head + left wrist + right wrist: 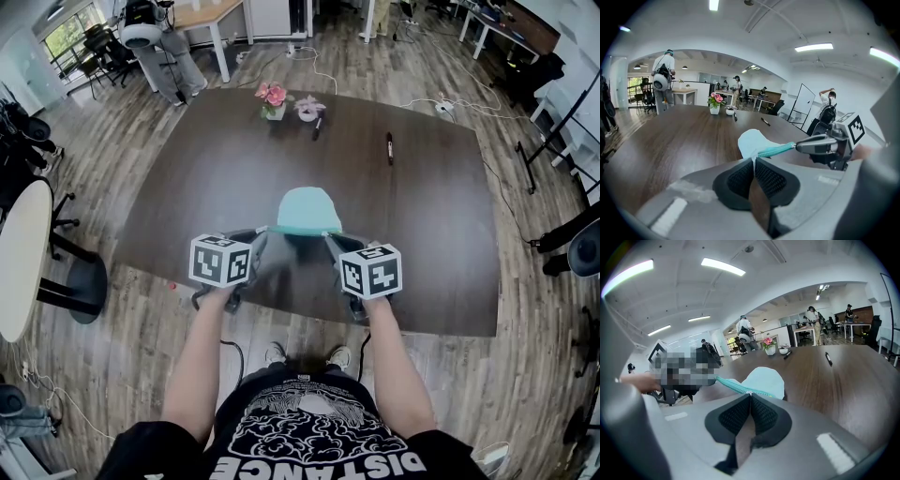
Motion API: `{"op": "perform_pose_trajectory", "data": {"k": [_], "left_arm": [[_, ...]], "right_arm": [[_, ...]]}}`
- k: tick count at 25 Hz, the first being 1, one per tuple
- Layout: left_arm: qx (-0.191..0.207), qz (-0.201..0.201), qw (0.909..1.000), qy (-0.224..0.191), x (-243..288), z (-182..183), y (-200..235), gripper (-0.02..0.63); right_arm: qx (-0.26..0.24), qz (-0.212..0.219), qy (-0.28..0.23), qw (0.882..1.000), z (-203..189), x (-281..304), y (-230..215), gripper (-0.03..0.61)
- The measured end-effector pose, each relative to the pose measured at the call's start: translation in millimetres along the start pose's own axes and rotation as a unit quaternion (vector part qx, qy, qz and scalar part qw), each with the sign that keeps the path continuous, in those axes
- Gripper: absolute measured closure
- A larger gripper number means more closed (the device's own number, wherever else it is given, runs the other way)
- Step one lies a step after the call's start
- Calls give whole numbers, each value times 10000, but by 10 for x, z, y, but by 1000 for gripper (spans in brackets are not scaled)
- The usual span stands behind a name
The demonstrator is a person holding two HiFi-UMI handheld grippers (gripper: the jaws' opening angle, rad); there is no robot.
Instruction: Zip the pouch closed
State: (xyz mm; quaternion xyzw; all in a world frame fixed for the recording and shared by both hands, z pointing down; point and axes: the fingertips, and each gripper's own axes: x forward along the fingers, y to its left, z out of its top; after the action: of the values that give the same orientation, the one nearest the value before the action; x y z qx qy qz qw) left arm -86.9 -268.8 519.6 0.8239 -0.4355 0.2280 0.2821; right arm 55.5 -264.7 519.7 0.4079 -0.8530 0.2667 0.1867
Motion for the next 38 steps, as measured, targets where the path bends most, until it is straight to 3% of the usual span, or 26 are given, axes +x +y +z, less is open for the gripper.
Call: {"op": "perform_pose_trajectory", "data": {"k": [19,38], "left_arm": [[5,43,9999,105,118,-7,63,593],[122,-163,9981,585,535,-442,-48,586]], "right_arm": [[53,-403,-10,9992,-1,-64,-294,568],[346,-866,435,9947,-529,72,-599,571]]}}
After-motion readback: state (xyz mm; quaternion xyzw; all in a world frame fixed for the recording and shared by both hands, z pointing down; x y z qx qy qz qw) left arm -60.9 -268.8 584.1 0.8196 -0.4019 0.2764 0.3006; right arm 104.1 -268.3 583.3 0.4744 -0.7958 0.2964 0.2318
